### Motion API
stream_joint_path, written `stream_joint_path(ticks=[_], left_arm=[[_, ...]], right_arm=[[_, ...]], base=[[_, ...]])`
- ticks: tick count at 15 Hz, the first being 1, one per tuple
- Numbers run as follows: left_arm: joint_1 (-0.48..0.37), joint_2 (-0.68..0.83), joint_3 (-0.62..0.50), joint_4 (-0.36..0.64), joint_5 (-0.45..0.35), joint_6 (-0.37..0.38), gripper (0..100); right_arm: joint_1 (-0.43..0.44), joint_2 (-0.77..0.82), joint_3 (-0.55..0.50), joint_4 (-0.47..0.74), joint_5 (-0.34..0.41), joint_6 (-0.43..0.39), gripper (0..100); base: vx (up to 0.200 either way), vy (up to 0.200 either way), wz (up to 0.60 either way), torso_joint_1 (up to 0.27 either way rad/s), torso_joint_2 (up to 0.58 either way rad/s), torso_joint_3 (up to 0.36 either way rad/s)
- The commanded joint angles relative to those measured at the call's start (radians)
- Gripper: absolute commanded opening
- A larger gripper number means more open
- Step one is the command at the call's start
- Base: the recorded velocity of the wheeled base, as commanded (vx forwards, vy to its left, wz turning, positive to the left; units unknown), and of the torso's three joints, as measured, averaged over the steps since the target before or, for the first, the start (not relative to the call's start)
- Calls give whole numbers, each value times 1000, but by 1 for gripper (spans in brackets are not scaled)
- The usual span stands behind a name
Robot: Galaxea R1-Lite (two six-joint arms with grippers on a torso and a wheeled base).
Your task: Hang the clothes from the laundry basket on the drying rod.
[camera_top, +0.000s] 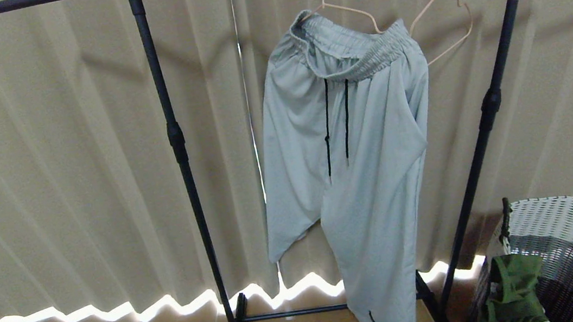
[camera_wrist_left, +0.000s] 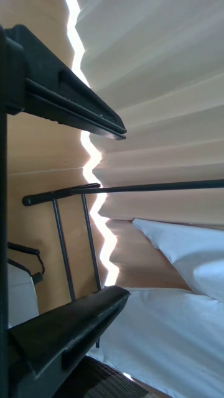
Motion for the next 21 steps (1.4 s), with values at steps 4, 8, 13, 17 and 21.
stream_joint_path(ticks=[4,8,13,17,21], left_arm=[[0,1,0,0,0,0,100],[0,1,0,0,0,0,100],[0,1,0,0,0,0,100],[0,1,0,0,0,0,100],[0,2,-1,2,-2,15,100]], right_arm=[[1,0,0,-1,-1,0,100],[1,0,0,1,0,-1,100],[1,0,0,1,0,5,100],[1,0,0,1,-4,6,100],[1,0,0,1,-17,6,100]], base=[[0,0,0,0,0,0],[0,0,0,0,0,0],[0,0,0,0,0,0],[0,0,0,0,0,0],[0,0,0,0,0,0]])
